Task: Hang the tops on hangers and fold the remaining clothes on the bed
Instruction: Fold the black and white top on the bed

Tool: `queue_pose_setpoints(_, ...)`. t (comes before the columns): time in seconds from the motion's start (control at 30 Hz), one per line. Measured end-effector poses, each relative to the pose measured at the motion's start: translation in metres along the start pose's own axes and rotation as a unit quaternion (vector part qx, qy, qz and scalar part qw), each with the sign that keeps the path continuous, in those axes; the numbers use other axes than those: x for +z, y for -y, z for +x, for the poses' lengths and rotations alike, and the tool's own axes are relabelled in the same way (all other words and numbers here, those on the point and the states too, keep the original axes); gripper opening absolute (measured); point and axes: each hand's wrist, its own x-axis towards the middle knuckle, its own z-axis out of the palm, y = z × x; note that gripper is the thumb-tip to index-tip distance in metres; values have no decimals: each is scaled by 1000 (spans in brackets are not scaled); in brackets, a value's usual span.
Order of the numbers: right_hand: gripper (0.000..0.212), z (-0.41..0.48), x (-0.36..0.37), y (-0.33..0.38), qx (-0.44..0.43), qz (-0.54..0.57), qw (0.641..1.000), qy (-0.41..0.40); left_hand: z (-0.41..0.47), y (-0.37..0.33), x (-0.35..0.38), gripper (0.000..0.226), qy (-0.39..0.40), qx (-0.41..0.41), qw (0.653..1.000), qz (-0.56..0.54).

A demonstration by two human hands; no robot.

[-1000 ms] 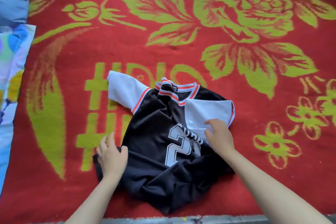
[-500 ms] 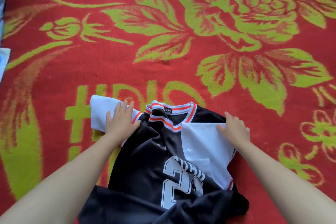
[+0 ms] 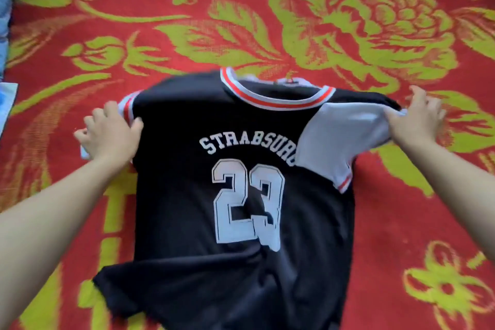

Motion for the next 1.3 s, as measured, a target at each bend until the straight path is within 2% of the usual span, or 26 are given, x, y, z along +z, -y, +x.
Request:
queue_pose_setpoints(0.07,67,-6,9,19,11,3,999,37,-1,-10,6,72,54,-44,997,-39)
queue_pose_setpoints(0.17,66,-50,36,25,-48,-36,993,104,-39,4,34,84,126,0,992,1)
queue_pose_setpoints(0.27,56,-125,73,2,-172,-61,977,107,-102,38,59,89,198,29,979,46)
queue_pose_setpoints(0.4,53,-233,98,-39,-353,-65,926,116,-186,88,76,93,276,22,955,109)
queue_pose_setpoints(0.53,55,-317,94,-74,-445,-58,879,162,-232,120,72,91,282,-60,956,61)
queue_pose_setpoints(0.63,73,-361,88,-95,-495,-63,839,219,-242,127,65,84,250,-115,961,19)
queue_pose_setpoints(0.7,88,-381,83,-102,-512,-91,796,308,-246,133,57,82,243,-93,964,50)
queue_pose_setpoints(0.8,100,-393,80,-104,-494,-139,754,410,-251,151,54,90,256,14,962,92)
queue_pose_setpoints(0.93,97,-386,69,-100,-489,-200,710,465,-255,185,53,102,259,146,935,193)
queue_pose_setpoints(1.03,87,-378,64,-102,-545,-236,659,462,-260,188,36,78,294,146,913,244)
queue_pose_setpoints(1.1,54,-372,57,-99,-557,-246,656,446,-266,191,33,72,299,144,915,230)
queue_pose_setpoints(1.17,11,-374,55,-104,-567,-235,687,389,-277,193,30,77,297,173,921,182)
queue_pose_setpoints(1.23,16,-378,56,-114,-551,-204,726,357,-284,203,35,74,212,248,932,159)
queue_pose_setpoints(1.3,6,-378,47,-117,-527,-178,772,306,-288,211,33,57,131,308,933,130)
